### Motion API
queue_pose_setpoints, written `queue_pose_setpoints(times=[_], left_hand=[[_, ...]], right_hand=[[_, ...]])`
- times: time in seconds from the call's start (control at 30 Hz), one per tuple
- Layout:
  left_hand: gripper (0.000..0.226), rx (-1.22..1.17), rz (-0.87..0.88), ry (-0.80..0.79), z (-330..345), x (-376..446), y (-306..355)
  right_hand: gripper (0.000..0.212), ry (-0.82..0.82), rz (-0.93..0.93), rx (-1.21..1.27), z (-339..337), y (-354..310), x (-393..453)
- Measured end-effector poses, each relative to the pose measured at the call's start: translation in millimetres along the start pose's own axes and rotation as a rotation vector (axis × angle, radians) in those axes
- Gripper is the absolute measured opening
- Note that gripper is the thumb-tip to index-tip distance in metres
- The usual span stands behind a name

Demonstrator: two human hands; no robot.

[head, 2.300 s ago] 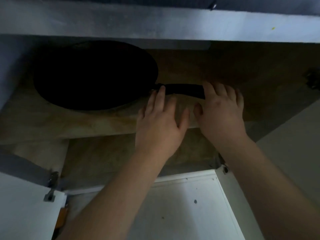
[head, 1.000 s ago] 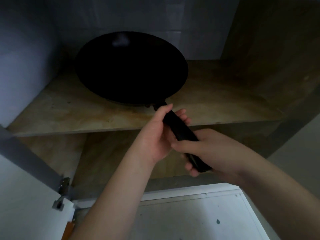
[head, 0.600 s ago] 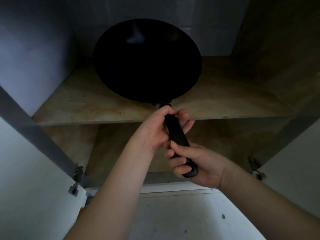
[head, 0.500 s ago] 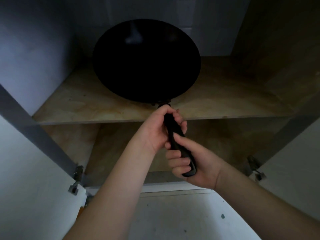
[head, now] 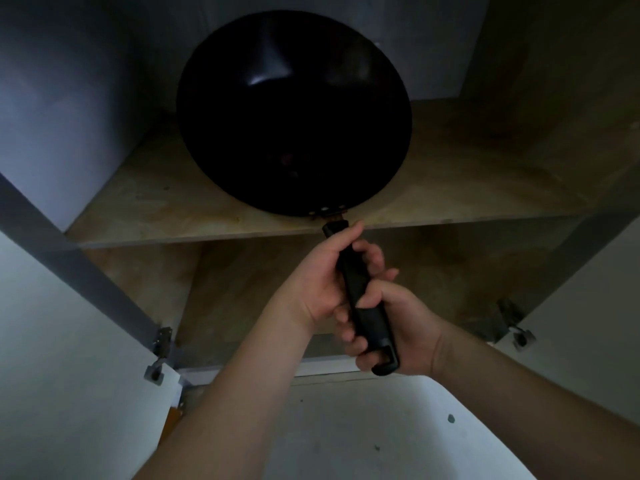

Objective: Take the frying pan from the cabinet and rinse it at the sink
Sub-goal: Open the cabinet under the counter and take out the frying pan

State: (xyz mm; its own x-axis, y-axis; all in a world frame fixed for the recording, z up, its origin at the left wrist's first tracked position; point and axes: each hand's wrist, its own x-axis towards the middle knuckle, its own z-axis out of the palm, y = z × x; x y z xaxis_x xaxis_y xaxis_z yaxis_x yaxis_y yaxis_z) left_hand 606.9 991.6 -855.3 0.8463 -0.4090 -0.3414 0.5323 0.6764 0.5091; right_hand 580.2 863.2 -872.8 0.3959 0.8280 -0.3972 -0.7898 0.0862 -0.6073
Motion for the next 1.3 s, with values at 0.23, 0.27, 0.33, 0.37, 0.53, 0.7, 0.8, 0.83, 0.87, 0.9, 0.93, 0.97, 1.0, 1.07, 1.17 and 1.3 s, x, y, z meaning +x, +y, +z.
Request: queue_pose_setpoints(times=[0.23,0.27,0.33,0.37,0.53,0.7,0.8,0.83,0.87,0.9,0.93,0.97,1.0,1.07,1.17,1.3], left_hand=[[0.033,0.0,-0.062,-0.03,-4,-1,8],[0.035,0.015,-0.073,-0.013,-4,-1,8],[0.037,0.057,-0.077,0.029,-5,-2,8],[0.037,0.06,-0.082,0.047,-5,-4,9],[0.036,-0.002,-0.13,0.13,16,-5,9],[0.039,-0.033,-0.18,0.269,50,-16,16],[0.042,-0.022,-0.283,0.346,64,-37,17],[0.041,-0.001,-0.309,0.382,70,-45,16],[0.04,0.013,-0.335,0.41,77,-52,15],[0.039,0.014,-0.363,0.429,84,-58,13],[0.038,0.004,-0.392,0.443,91,-65,10],[0.037,-0.017,-0.418,0.454,97,-71,7],[0.038,-0.039,-0.441,0.465,104,-79,4],[0.041,-0.07,-0.482,0.49,116,-93,0],[0.042,-0.088,-0.527,0.532,136,-117,-7],[0.045,-0.134,-0.588,0.559,162,-159,-18]], right_hand=[[0.026,-0.159,0.028,0.148,0,6,14],[0.025,-0.15,0.027,0.144,0,8,15],[0.027,-0.106,0.021,0.127,2,12,17],[0.028,-0.079,0.024,0.126,4,13,18],[0.026,-0.003,0.06,0.175,13,-4,-1],[0.028,-0.005,0.075,0.363,42,-15,-29],[0.03,0.039,0.095,0.472,75,-5,-42],[0.031,0.062,0.1,0.496,85,-3,-48],[0.032,0.086,0.106,0.518,94,-1,-55],[0.032,0.105,0.116,0.536,103,-1,-64],[0.033,0.118,0.13,0.548,111,0,-74],[0.034,0.129,0.146,0.553,118,0,-83],[0.034,0.143,0.164,0.557,126,0,-93],[0.029,0.196,0.202,0.564,143,-2,-110],[0.025,0.301,0.262,0.563,171,-2,-135],[0.024,0.392,0.326,0.596,213,4,-168]])
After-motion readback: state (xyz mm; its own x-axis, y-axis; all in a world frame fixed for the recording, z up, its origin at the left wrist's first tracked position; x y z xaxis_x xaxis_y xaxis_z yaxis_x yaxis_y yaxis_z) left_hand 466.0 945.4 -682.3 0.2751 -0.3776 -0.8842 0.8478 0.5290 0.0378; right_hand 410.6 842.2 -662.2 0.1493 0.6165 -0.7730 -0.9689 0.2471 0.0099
